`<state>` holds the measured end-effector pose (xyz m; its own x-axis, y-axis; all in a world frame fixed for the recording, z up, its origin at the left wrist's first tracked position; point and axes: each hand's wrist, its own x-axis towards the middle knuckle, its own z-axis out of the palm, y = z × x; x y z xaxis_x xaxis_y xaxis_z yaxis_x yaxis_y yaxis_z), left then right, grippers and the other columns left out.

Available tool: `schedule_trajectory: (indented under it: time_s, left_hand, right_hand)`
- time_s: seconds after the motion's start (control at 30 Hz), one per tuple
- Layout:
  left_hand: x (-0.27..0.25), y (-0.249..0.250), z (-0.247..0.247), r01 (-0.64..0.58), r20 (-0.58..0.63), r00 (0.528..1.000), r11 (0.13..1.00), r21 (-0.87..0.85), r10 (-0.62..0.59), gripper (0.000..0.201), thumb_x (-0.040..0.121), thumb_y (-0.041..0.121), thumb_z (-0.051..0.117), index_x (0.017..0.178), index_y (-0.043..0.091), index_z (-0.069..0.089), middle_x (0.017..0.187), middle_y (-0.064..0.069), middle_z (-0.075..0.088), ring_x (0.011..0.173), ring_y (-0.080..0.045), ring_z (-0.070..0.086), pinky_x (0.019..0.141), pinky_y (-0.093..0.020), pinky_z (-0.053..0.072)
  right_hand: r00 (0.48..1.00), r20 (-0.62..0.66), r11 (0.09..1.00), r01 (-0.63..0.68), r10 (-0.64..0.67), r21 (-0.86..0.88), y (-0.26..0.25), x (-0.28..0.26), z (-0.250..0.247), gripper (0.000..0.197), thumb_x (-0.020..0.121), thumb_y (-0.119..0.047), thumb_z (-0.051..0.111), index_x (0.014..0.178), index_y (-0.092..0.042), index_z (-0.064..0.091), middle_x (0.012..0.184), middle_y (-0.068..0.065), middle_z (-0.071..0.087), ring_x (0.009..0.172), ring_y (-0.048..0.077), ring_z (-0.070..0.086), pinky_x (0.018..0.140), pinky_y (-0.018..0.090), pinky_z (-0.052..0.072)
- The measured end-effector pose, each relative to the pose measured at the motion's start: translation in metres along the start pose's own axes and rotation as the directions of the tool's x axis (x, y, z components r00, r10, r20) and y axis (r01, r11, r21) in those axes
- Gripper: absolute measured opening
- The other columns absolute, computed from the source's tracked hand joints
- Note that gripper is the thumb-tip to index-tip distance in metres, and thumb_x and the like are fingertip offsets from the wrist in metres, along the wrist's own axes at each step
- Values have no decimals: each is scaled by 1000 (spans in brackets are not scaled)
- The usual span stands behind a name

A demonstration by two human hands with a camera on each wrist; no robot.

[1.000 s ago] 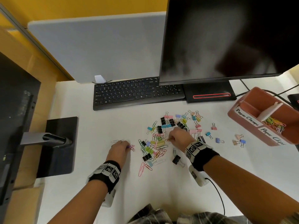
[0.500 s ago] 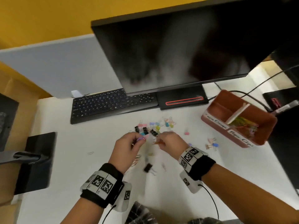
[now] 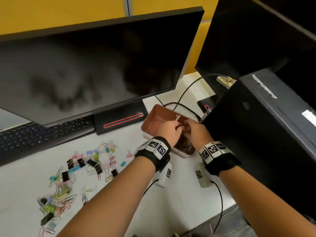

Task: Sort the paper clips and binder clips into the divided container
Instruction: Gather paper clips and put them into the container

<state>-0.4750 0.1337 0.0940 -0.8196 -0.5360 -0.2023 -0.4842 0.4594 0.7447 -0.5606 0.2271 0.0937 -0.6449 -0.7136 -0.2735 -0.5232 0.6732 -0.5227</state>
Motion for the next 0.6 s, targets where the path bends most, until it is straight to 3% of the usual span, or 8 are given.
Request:
schedule_trajectory:
  time_s: [0.07,0.13,0.23,0.33,0.4,0.47,0.53,0.6]
  left_hand:
    - [-2,-2,-6,-13,-45,999,1000,-19,12,26,92,23,51,111,11,65,111,-7,67,104,-22,60,83,-22,40]
    - [-11,-10,-22,-55,-104,994,993,-108,44,26,90,23,55,113,17,64,115,-3,65,108,-16,58,94,-23,42]
    - [-48,-38,-60,-113,-262,962,983,-144,72,18,87,20,59,103,21,67,105,4,65,99,-5,58,90,-18,44]
    - [-107,-89,-101,-18,-432,901,994,-108,-31,15,88,18,59,100,20,67,101,8,61,89,12,53,77,-5,42]
    - [-153,-135,-124,112,-533,835,990,-85,-140,15,87,16,60,101,18,67,100,8,58,88,6,54,79,-18,49]
    - [-199,-189,-141,305,-596,762,952,-16,-254,19,85,15,63,104,18,66,104,3,59,95,-12,55,86,-36,50]
    - [-244,-244,-155,500,-609,691,866,14,-389,29,81,11,66,110,16,63,111,-8,57,102,-26,55,92,-45,47]
    - [-283,-289,-167,625,-598,630,781,10,-496,40,77,8,67,115,15,60,117,-16,54,110,-32,50,100,-47,40]
  right_hand:
    - [999,43,1000,14,-13,-14,4,3,5,41,89,-10,52,129,-15,45,125,10,58,117,26,54,102,39,43]
    - [993,-4,993,119,-120,-14,2,3,13,37,88,-11,52,124,-15,49,121,10,58,113,26,55,99,37,44]
    - [934,-88,937,349,-347,11,-17,-6,32,26,84,-9,58,109,-14,60,104,8,61,94,23,60,85,29,46]
    - [824,17,824,566,-566,-4,-47,-15,63,16,83,-11,60,97,-18,65,94,4,62,89,20,58,84,28,45]
    - [757,128,766,643,-640,28,-69,-21,90,17,83,-9,59,93,-19,67,93,1,65,88,20,61,87,32,47]
    - [714,246,745,665,-656,59,-93,-29,117,19,85,-10,56,96,-20,67,100,0,65,92,20,62,88,34,48]
    - [679,378,745,666,-630,46,-117,-39,145,25,88,-12,53,109,-21,63,116,0,61,108,21,57,95,32,44]
    - [640,500,753,657,-583,36,-138,-45,171,32,90,-12,50,120,-21,56,128,3,54,119,20,51,99,28,36]
